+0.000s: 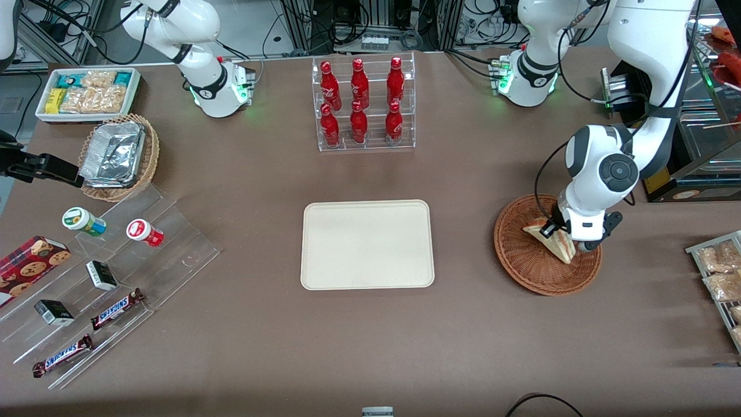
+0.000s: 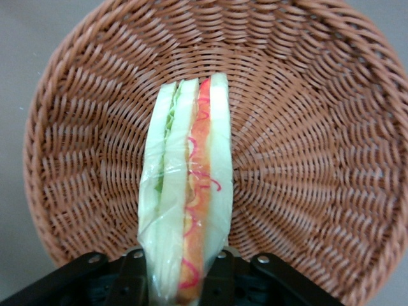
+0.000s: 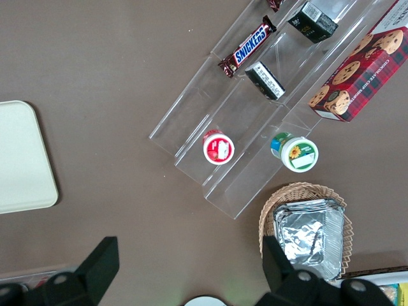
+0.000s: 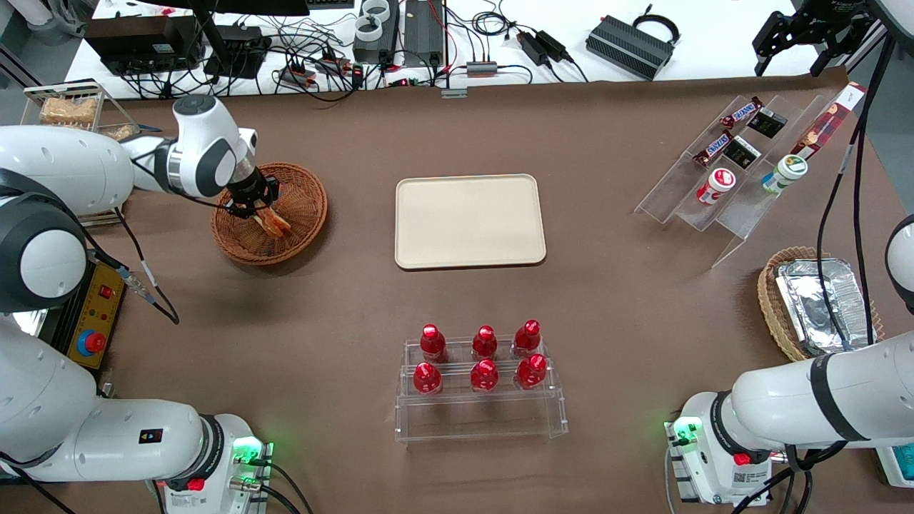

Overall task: Place sandwich from basket to tray
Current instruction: 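Close the left gripper on the sandwich and lift it from the basket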

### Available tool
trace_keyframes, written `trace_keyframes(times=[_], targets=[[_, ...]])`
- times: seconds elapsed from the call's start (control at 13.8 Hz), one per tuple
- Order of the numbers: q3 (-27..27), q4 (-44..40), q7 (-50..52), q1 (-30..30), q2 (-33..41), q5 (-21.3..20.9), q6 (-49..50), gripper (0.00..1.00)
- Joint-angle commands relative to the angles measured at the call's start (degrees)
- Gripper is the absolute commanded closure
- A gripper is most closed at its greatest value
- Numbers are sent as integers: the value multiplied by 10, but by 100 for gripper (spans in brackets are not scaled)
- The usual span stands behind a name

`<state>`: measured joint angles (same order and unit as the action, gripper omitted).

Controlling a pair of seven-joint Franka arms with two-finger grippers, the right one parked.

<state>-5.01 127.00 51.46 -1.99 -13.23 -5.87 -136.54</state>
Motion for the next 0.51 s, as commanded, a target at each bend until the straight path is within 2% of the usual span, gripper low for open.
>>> trace_keyframes(times=[0.0, 0.15, 0.44], targets=[[0, -71, 3, -41, 14, -26, 113, 100], [0, -120, 2, -86, 13, -27, 182, 100], [-2, -172, -38, -186, 8, -45, 240, 100]])
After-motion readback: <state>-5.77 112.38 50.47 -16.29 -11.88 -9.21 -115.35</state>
